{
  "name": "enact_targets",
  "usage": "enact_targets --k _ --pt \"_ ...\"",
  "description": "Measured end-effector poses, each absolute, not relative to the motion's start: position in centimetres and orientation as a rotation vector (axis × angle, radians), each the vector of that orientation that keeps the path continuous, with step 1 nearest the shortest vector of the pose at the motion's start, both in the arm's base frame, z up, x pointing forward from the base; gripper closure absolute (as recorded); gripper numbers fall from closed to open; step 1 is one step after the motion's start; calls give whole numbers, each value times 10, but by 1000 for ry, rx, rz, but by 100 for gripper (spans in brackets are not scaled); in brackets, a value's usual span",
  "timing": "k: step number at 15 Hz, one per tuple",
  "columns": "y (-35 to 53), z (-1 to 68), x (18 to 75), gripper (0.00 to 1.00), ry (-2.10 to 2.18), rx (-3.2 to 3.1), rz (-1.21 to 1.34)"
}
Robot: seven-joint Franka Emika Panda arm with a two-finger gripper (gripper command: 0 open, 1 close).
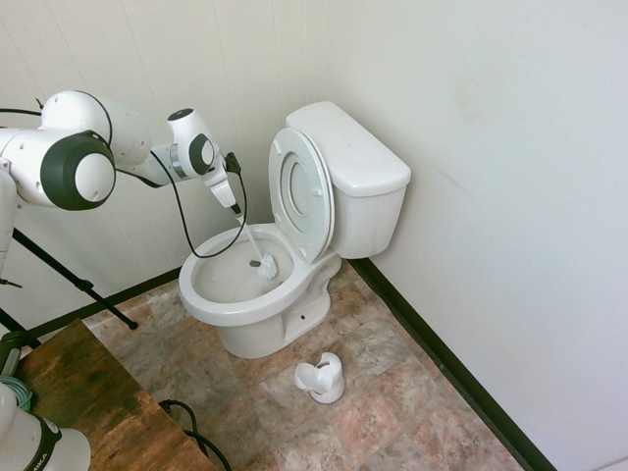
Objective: Clean the toilet
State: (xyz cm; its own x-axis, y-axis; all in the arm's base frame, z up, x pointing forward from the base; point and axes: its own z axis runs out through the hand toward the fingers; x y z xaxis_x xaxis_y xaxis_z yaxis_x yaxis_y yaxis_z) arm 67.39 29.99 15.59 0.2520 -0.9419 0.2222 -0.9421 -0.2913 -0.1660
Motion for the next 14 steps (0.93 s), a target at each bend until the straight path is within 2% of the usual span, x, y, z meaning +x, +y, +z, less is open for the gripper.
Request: enact_targets --k 4,8,14 --pt "335 161 651 100 -1830 2538 399" --pt "341 170 604 100 -1800 2561 286" --pt "289 163 546 100 -1811 2554 198"
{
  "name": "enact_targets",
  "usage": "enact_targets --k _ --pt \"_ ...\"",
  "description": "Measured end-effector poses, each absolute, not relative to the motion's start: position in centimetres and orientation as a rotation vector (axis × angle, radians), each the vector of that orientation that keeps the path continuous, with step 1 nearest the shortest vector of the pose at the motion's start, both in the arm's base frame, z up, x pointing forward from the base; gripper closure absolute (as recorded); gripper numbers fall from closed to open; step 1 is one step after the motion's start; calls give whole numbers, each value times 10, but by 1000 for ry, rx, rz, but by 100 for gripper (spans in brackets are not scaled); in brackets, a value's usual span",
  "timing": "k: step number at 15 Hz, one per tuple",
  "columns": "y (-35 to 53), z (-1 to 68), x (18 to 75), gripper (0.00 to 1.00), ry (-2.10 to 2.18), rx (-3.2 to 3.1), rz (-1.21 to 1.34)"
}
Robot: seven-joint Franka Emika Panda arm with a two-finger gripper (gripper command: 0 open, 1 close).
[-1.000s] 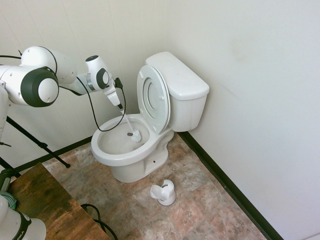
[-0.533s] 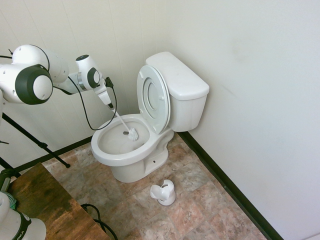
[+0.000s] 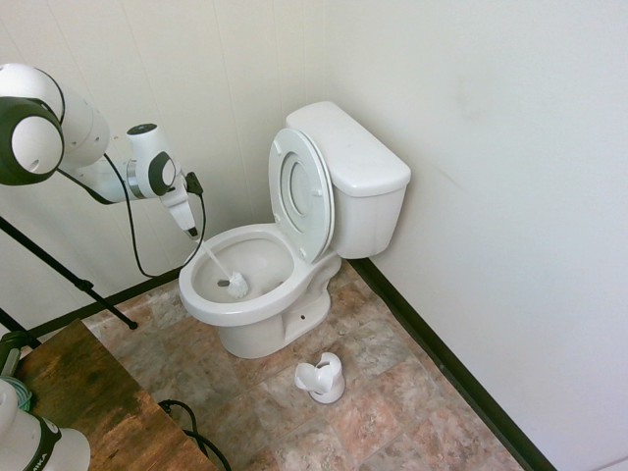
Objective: Clean the toilet
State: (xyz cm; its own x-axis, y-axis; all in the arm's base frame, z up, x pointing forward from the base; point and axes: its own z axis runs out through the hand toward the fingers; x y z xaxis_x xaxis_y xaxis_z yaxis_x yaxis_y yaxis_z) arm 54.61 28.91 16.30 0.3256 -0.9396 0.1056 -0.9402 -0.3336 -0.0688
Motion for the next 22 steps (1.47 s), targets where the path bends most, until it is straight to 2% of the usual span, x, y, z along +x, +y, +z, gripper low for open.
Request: enact_targets --k 4,8,16,22 --pt "195 171 534 100 -1916 2496 193" --pt "146 173 570 100 -1982 2464 193" --pt "224 167 670 100 -1923 2482 294" --pt "314 164 664 100 -1827 2545 344"
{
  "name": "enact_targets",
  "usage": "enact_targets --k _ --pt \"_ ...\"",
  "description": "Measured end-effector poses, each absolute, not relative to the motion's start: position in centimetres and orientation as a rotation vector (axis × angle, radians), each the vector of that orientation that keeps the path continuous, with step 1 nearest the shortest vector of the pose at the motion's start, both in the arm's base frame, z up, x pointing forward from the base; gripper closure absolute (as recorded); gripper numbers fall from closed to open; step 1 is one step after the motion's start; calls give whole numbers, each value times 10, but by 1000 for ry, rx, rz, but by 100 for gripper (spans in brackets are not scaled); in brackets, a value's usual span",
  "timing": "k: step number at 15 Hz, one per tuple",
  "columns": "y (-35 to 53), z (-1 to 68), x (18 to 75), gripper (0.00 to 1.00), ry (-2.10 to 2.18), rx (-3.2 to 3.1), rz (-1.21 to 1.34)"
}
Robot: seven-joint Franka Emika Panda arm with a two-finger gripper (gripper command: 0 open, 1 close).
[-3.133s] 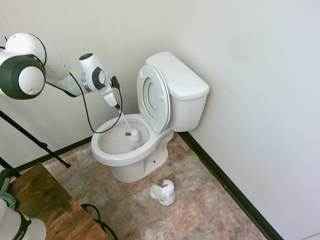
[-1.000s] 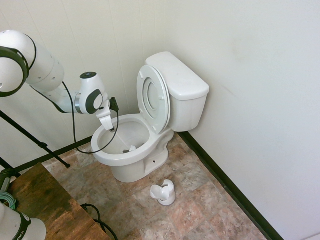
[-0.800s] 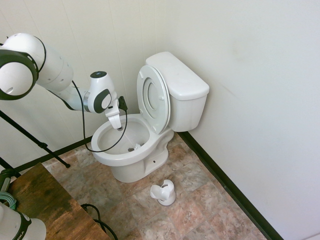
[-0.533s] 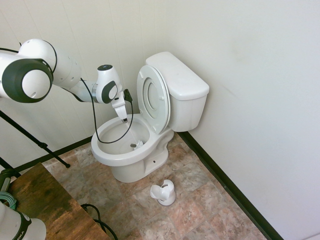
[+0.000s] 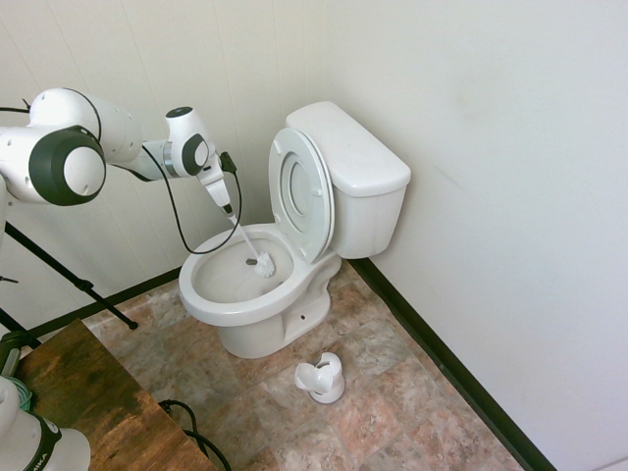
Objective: Clean the toilet
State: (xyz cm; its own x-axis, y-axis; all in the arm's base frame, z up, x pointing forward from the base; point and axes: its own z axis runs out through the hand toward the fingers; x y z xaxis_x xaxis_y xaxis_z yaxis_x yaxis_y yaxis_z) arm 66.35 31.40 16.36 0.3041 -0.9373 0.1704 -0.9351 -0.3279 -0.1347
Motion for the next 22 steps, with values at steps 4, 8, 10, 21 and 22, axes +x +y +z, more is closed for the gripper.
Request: enact_targets --k 4,8,10,21,22 --pt "329 177 649 100 1779 -2543 -352" --pt "322 254 624 100 1754 -2522 -395" --pt "311 296 606 100 1768 -2517 -426" --pt "19 432 504 100 2098 -2201 -404" --pt "-18 423 490 100 2114 -2176 -385"
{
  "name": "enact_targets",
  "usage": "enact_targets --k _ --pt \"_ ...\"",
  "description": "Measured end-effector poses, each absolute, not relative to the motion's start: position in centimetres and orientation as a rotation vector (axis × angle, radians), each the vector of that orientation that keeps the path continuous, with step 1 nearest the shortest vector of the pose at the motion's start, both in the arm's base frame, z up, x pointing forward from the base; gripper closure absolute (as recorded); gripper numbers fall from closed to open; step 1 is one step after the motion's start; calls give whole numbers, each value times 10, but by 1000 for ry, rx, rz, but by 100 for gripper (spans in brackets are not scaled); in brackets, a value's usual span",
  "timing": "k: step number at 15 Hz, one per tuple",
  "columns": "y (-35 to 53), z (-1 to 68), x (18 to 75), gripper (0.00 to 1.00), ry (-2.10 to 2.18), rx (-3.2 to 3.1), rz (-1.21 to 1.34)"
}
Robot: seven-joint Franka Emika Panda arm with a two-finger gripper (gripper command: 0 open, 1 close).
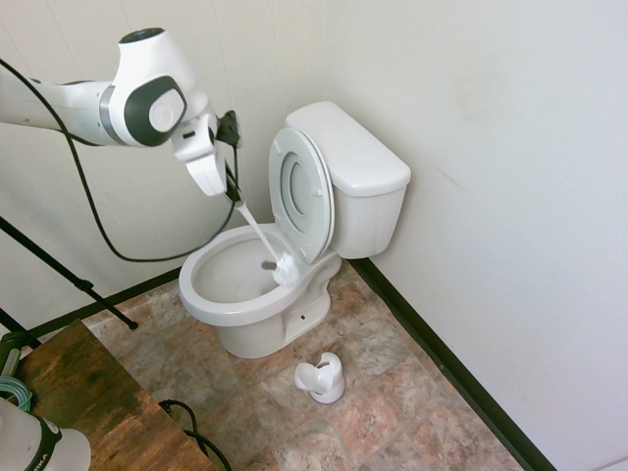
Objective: Clean the toilet
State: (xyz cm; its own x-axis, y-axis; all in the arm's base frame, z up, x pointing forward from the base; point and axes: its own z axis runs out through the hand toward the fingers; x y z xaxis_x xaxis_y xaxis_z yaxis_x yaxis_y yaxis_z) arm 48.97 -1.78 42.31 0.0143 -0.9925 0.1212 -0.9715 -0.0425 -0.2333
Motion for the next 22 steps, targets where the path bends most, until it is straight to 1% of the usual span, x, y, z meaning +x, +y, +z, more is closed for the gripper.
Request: enact_targets --k 1,3,6,8,17,22 --pt "-47 408 479 100 2129 -2158 -363" --pt "-79 364 472 100 2148 -2140 -303" --pt "-90 294 483 100 2177 -2138 -221" --pt "-93 259 493 100 2198 -2134 -176" --pt "-128 152 537 100 2271 -2068 -71" --pt "-136 105 548 100 2318 -2046 -19"
